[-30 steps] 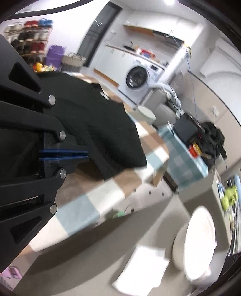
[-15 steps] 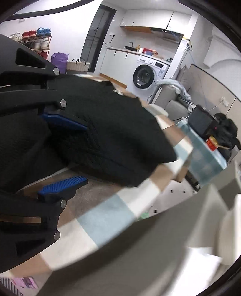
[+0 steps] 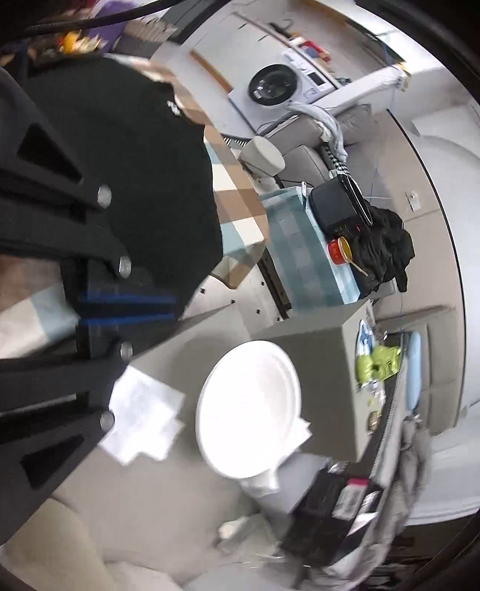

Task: Fold small clothes
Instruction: 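Lift the gripped sweater side and fold it over toward the collar center, then open the right gripper and release the folded side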

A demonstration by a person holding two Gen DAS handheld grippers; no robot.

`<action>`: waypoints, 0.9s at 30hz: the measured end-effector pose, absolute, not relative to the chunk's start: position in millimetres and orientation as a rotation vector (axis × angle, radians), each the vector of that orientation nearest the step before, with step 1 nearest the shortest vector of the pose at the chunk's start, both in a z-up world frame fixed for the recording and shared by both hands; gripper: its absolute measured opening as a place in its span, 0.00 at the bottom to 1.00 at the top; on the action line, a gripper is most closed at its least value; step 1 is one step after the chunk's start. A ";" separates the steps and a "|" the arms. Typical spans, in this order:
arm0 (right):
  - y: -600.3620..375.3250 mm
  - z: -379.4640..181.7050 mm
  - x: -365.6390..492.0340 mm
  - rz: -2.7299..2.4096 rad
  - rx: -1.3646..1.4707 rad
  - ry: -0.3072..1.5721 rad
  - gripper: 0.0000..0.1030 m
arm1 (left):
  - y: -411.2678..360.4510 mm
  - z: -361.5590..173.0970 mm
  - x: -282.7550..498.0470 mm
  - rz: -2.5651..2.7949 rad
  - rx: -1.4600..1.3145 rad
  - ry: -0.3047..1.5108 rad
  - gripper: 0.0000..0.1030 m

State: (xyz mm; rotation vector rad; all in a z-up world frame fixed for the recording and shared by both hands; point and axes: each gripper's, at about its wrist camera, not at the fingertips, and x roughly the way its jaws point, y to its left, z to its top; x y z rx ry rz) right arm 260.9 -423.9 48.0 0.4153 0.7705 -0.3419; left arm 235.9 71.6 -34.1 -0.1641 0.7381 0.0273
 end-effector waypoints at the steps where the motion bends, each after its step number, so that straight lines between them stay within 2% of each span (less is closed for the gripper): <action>1: -420.4 40.3 252.1 -0.312 0.455 0.766 0.41 | 68.7 -35.0 236.5 0.023 -0.163 0.738 0.75; 2: -419.8 32.3 249.6 -0.291 0.487 0.767 0.50 | 67.2 -34.8 236.9 0.017 -0.162 0.737 0.75; 3: -415.4 24.9 243.7 -0.272 0.529 0.778 0.51 | 64.7 -34.4 237.7 0.010 -0.159 0.735 0.75; 7: -411.6 -27.4 227.3 -0.178 0.852 0.868 0.51 | 57.5 -33.8 240.7 0.004 -0.136 0.737 0.75; 12: -408.4 -66.5 227.2 -0.099 1.102 0.828 0.51 | 56.0 -32.9 242.4 0.002 -0.138 0.737 0.75; 15: -412.2 -70.6 237.8 -0.150 1.130 0.791 0.57 | 56.1 -32.1 242.1 0.003 -0.142 0.736 0.75; 19: -413.0 -70.3 259.6 -0.254 1.127 0.793 0.56 | 61.2 -33.5 241.3 0.011 -0.151 0.739 0.75; 20: -412.5 -67.1 267.5 -0.295 1.093 0.797 0.47 | 62.7 -33.8 240.8 0.015 -0.156 0.739 0.75; 21: -414.9 -65.0 271.7 -0.322 1.048 0.807 0.28 | 64.4 -33.6 240.4 0.018 -0.163 0.739 0.75; 23: -408.9 -52.9 284.9 -0.373 0.927 0.811 0.13 | 68.4 -31.7 238.7 0.019 -0.179 0.729 0.75; 27: -381.3 -5.5 302.7 -0.424 0.565 0.726 0.09 | 78.4 -28.8 234.2 0.033 -0.199 0.716 0.75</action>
